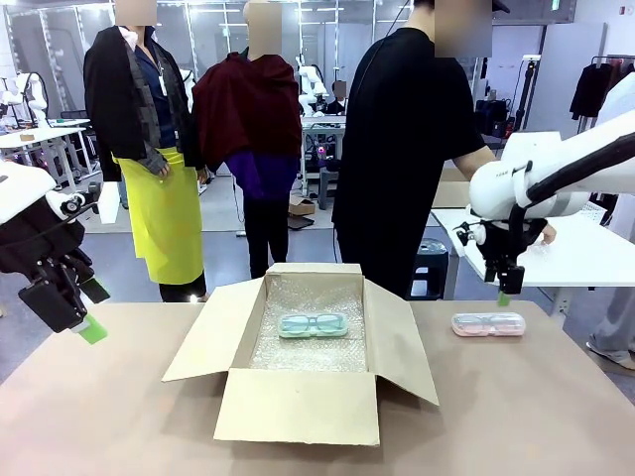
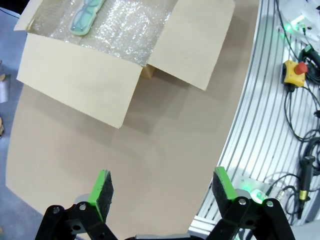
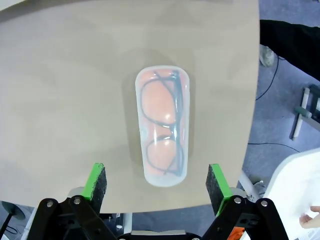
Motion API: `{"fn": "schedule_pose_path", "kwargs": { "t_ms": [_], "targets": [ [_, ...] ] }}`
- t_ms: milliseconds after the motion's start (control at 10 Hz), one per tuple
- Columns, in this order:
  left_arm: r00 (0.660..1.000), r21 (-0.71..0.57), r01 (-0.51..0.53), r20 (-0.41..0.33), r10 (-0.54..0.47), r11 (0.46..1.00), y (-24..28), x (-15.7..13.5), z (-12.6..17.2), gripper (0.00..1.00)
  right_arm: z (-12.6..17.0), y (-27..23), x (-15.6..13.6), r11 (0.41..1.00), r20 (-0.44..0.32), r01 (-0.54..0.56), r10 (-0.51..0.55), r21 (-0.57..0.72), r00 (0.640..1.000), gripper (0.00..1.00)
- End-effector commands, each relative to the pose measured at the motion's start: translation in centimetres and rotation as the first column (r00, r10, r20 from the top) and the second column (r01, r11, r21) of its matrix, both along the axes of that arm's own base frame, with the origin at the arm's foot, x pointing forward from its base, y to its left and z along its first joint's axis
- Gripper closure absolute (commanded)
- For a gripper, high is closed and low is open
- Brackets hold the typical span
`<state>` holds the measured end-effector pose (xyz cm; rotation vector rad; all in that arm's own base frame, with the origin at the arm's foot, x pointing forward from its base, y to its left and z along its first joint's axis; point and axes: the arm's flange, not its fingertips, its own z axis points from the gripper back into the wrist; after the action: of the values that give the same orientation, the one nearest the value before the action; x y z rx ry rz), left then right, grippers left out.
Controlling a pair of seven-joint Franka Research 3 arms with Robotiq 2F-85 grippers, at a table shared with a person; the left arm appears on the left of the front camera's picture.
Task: Pack the glasses set securely to prepare it for shipping.
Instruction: Put the Glasses case from the right side of the table into the Package Box.
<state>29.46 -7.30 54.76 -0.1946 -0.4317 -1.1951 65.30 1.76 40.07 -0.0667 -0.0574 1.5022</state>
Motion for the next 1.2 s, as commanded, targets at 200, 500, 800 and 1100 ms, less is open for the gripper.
{"fn": "schedule_pose_path", "kwargs": {
  "t_ms": [200, 500, 800, 1100],
  "targets": [
    [1.000, -0.016, 0.003, 0.013, -0.003, 1.000, 0.0, 0.0, 0.0, 0.00, -4.4, -0.5, 0.0, 0.998, -0.022, -0.045, 0.045, 0.040, 0.999, 0.00],
    [1.000, -0.016, 0.003, 0.013, -0.003, 1.000, 0.0, 0.0, 0.0, 0.00, -6.1, -0.3, 0.0, 0.998, 0.001, -0.056, 0.056, 0.022, 0.998, 0.00],
    [1.000, -0.016, 0.003, 0.013, -0.003, 1.000, 0.0, 0.0, 0.0, 0.00, -7.4, -0.2, 0.5, 0.996, -0.026, -0.070, 0.071, 0.050, 0.997, 0.00],
    [1.000, -0.016, 0.003, 0.013, -0.003, 1.000, 0.0, 0.0, 0.0, 0.00, -8.2, 0.2, 0.7, 0.998, -0.034, -0.051, 0.052, 0.032, 0.998, 0.00]
  ]
}}
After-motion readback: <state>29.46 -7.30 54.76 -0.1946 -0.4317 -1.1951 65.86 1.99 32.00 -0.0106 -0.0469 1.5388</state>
